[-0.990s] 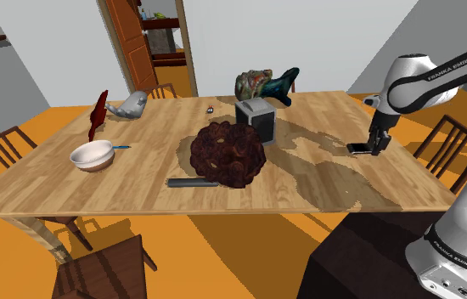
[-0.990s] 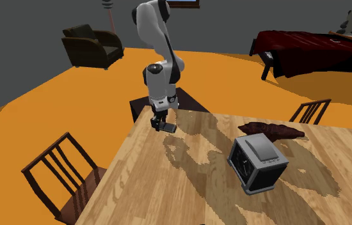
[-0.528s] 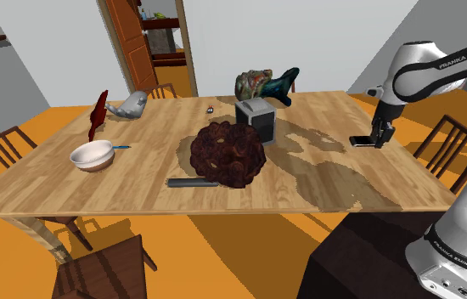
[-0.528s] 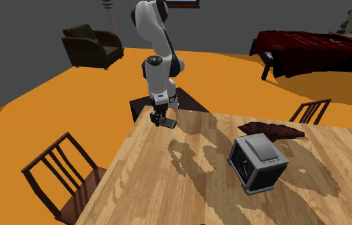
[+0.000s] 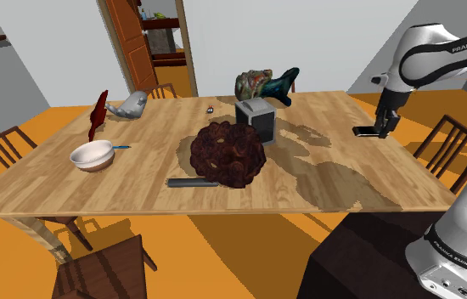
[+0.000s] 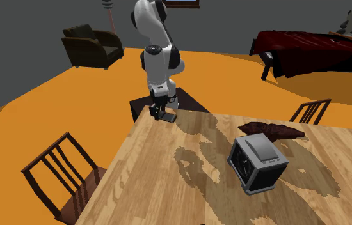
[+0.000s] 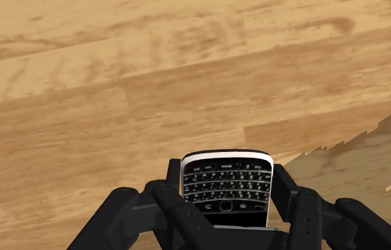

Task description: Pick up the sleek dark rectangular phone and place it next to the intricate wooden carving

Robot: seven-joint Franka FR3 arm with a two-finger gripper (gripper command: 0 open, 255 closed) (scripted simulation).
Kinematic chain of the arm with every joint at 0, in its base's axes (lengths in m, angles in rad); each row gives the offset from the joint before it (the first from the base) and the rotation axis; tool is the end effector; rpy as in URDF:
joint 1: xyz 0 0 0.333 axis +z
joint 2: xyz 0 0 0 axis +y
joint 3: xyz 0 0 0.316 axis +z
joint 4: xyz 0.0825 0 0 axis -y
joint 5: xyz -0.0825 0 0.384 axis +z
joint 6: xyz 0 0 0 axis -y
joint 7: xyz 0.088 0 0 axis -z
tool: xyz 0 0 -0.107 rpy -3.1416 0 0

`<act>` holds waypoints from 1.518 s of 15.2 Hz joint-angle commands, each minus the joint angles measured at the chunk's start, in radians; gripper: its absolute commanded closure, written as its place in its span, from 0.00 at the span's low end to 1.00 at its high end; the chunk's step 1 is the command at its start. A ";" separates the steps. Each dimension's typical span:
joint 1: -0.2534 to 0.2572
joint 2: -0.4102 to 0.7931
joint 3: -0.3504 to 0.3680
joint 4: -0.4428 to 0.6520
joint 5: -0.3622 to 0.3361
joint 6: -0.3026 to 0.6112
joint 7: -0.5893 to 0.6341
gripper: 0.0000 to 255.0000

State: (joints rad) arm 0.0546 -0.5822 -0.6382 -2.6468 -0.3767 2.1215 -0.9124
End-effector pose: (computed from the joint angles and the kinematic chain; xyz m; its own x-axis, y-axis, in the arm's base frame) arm 0.3120 -0.2127 0.3892 0.8148 0.5796 0.0109 0.5797 -0.8147 -0.0116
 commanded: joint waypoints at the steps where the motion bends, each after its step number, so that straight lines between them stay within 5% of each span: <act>1: -0.003 -0.018 0.011 0.015 0.003 -0.033 0.000 1.00; 23: 0.016 -0.116 0.149 0.193 0.077 -0.319 0.050 1.00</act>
State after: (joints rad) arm 0.0663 -0.6866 -0.5111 -2.4388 -0.3080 1.8034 -0.8876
